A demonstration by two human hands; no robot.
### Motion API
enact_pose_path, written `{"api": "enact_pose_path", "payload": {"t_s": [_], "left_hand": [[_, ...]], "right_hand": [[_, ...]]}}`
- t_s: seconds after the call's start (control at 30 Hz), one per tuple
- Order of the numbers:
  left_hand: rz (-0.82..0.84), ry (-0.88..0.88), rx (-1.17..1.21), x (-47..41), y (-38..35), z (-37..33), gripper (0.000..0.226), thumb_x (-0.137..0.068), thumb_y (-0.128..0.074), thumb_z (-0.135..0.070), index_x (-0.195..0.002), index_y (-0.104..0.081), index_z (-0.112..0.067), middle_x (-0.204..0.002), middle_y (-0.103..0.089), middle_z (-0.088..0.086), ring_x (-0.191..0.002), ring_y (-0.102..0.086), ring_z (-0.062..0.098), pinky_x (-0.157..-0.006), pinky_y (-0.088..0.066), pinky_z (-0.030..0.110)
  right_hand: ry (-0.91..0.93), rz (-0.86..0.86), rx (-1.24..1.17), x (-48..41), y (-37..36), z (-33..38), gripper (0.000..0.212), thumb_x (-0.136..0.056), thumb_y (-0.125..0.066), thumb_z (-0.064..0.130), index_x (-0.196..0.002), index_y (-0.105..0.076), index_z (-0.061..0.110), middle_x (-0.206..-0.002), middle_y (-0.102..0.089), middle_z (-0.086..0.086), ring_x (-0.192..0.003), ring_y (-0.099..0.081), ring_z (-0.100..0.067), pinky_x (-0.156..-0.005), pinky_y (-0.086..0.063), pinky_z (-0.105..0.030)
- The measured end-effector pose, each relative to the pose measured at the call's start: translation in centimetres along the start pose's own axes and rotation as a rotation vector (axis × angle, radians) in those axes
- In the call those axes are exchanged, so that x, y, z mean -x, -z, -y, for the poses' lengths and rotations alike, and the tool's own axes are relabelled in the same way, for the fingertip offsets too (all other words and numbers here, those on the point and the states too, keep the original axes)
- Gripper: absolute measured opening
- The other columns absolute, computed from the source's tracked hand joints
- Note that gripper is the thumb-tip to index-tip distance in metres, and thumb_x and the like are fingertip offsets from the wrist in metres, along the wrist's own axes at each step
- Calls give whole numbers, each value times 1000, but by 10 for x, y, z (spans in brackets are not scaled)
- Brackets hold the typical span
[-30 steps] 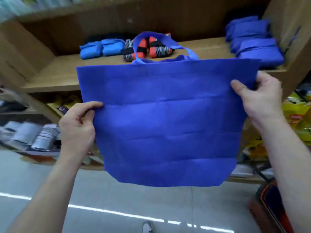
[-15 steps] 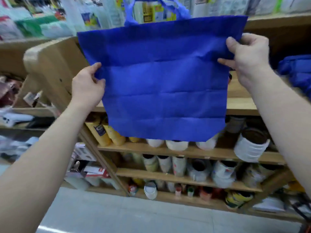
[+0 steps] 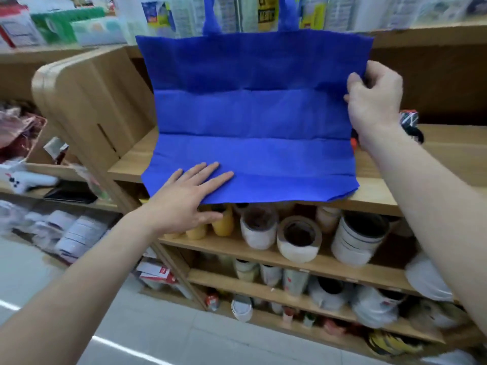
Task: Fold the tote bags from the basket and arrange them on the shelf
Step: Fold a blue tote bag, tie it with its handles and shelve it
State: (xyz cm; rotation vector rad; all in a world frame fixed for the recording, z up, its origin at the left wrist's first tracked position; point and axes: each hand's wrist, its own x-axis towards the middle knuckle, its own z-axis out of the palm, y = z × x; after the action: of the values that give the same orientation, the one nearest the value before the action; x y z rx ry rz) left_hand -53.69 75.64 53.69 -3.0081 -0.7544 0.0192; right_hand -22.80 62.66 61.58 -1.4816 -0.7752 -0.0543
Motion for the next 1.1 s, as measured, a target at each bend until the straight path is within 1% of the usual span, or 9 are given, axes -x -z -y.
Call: {"api": "enact_pose_path", "payload": {"t_s": [0.1, 0.3, 0.47, 0.57, 0.67, 0.77, 0.83, 0.97, 1.1], "left_hand": [[13, -13, 74, -6, 9, 12, 75, -90, -48, -33, -141, 1, -59, -162, -7, -15, -150, -11, 14, -119, -19, 37], [99, 9, 229, -13, 27, 29, 72, -95, -50, -10, -140, -25, -59, -155, -22, -26, -145, -20, 4, -118, -21, 28], [163, 7, 390, -2, 49, 63, 62, -93, -56, -4, -123, -53, -59, -136, -44, -38, -127, -49, -3, -109, -40, 28], [122, 65, 524, 13, 55, 98, 39, -91, -66, -12, -105, -70, -49, -110, -67, -30, -112, -60, -5, -103, -45, 26], [24, 128, 807, 20, 51, 126, 15, -80, -71, -28, -92, -78, -34, -95, -76, -6, -98, -70, 13, -94, -53, 38], [-200, 253, 1013, 16, 35, 138, 16, -78, -76, -27, -91, -76, -37, -88, -76, -9, -84, -71, 9, -78, -54, 27], [-385, 311, 843, 8, 21, 139, 18, -76, -82, -27, -92, -73, -30, -85, -74, -11, -83, -69, 14, -72, -51, 23], [-466, 157, 414, -6, 10, 137, 55, -78, -80, -27, -127, -56, -34, -113, -59, -3, -104, -58, 23, -85, -51, 40], [-414, -165, 118, -21, 11, 146, 33, -92, -56, -21, -119, -68, -36, -136, -56, 2, -121, -48, 32, -89, -45, 55]], "right_hand": [[233, 198, 315, 28, 13, 5, 74, -91, -63, 34, -153, -26, 18, -153, -32, 4, -140, -26, -6, -117, -20, -25], [284, 1050, 646, 80, 32, 2, 98, -58, -63, 80, -146, -29, 53, -157, -15, 23, -147, -9, 3, -118, -15, -27], [322, 762, 545, 92, 18, -21, 22, -85, -70, 26, -104, -76, 15, -111, -72, 8, -108, -63, -5, -94, -51, -39], [133, 738, 498, 96, 12, -10, 65, -81, -53, 70, -87, -73, 9, -83, -73, 2, -75, -66, -10, -73, -52, -35], [-94, 667, 374, 103, 4, 3, 58, -88, -62, 52, -68, -65, -2, -53, -49, 10, -50, -41, 1, -48, -36, -17], [-233, 523, 266, 108, -6, 7, 23, -89, -63, 23, -71, -71, 10, -55, -64, 15, -51, -52, 7, -51, -40, -6], [-220, 376, 252, 111, -15, 8, 8, -87, -69, 17, -80, -71, 18, -73, -74, 10, -64, -61, 3, -60, -45, -5], [-52, 158, 538, 114, -25, -9, 35, -79, -78, 9, -101, -61, 30, -96, -64, 0, -78, -54, 5, -74, -37, -4], [108, 278, 725, 115, -33, -12, 39, -79, -73, -1, -105, -70, 28, -117, -56, -6, -102, -48, -1, -90, -33, -10]]}}
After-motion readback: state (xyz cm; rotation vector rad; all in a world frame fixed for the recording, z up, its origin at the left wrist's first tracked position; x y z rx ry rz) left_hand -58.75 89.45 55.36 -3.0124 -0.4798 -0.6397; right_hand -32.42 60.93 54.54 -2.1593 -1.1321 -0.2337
